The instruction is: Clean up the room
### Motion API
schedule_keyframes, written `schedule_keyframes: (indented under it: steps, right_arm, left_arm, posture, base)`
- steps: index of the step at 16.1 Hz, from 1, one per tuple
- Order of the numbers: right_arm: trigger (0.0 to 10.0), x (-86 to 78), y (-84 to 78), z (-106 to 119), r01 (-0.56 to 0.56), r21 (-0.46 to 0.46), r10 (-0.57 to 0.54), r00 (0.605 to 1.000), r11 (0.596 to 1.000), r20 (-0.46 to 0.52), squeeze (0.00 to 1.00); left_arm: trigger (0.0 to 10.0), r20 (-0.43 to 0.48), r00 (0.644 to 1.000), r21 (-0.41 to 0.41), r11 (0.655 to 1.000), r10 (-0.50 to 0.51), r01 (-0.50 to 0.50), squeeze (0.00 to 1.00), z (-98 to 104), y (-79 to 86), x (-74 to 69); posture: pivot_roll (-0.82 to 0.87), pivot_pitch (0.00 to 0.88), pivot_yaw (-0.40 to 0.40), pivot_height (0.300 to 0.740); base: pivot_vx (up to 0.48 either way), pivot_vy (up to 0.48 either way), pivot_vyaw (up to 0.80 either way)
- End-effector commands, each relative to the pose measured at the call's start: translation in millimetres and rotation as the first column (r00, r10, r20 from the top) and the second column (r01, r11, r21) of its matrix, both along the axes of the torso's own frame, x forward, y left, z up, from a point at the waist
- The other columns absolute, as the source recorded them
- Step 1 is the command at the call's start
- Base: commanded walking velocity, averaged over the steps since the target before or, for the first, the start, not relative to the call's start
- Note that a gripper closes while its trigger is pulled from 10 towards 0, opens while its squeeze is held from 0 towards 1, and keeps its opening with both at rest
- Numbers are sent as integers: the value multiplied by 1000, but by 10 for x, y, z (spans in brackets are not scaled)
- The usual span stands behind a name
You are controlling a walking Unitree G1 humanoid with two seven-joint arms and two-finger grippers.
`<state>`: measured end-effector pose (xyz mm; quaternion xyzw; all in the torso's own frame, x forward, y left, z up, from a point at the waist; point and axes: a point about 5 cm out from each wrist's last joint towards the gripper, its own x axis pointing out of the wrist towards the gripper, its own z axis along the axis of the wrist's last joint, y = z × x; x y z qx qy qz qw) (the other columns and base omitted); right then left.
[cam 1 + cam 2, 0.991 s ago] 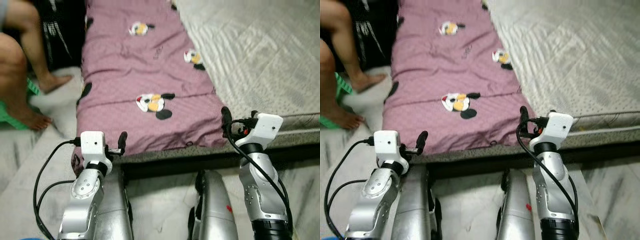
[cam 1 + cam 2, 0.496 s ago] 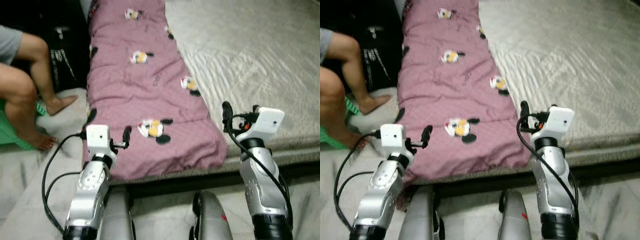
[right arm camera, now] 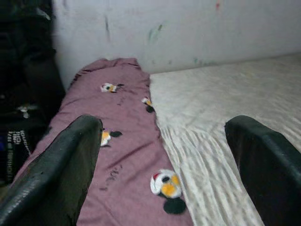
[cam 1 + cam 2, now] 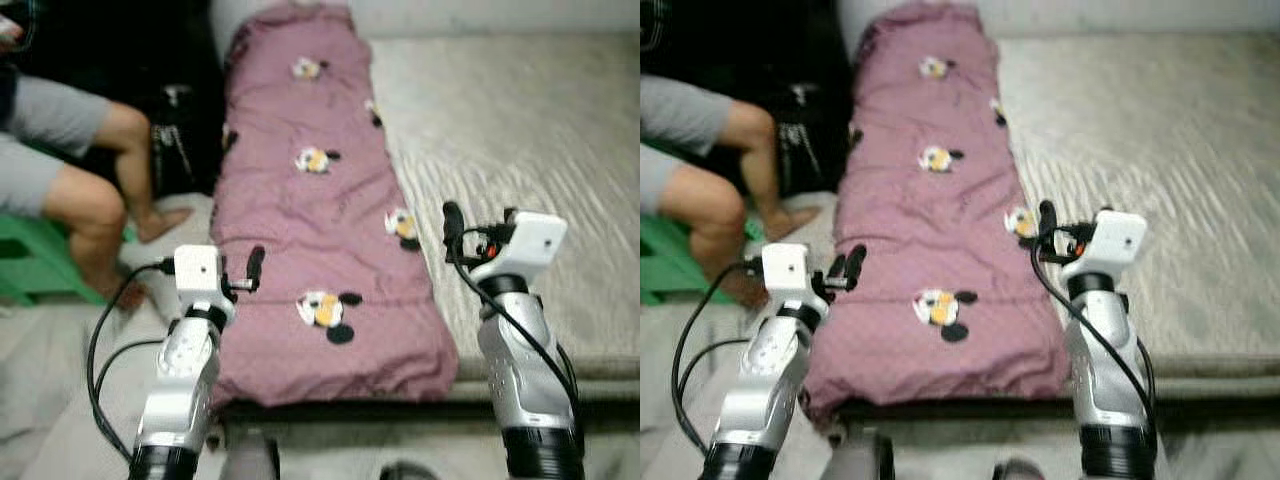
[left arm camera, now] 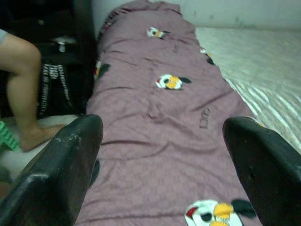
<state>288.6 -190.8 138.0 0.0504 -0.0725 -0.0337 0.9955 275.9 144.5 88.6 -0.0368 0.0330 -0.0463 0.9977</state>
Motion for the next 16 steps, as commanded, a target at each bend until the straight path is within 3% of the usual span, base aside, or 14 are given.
schedule_keyframes:
  steps: [1,6,7,16]
  right_arm:
    - [10000,-1,-7,-52,-1,-4,1,1000,1000,-21,0]
    - [10000,-28,32,-143,-2,-12,2,998,1000,-61,0]
    - [10000,-59,65,-162,-35,-57,31,997,998,-66,0]
    - [10000,-127,52,-238,-47,-75,41,996,996,-84,0]
  left_arm:
    - [10000,-15,1000,11,1000,12,-12,0,-45,29,-4]
    - [10000,-33,999,35,999,27,-26,0,-105,75,-16]
    - [10000,-36,999,41,999,37,-36,0,-119,81,-33]
    - [10000,-51,998,80,996,29,-25,0,-197,131,-107]
  posture:
    - [-47,0,43,740]
    - [-51,0,44,740]
    - [-52,0,43,740]
    - [-51,0,45,740]
  base:
    - [0,0,0]
    - [0,0,0]
    - [0,0,463]
    - [0,0,800]
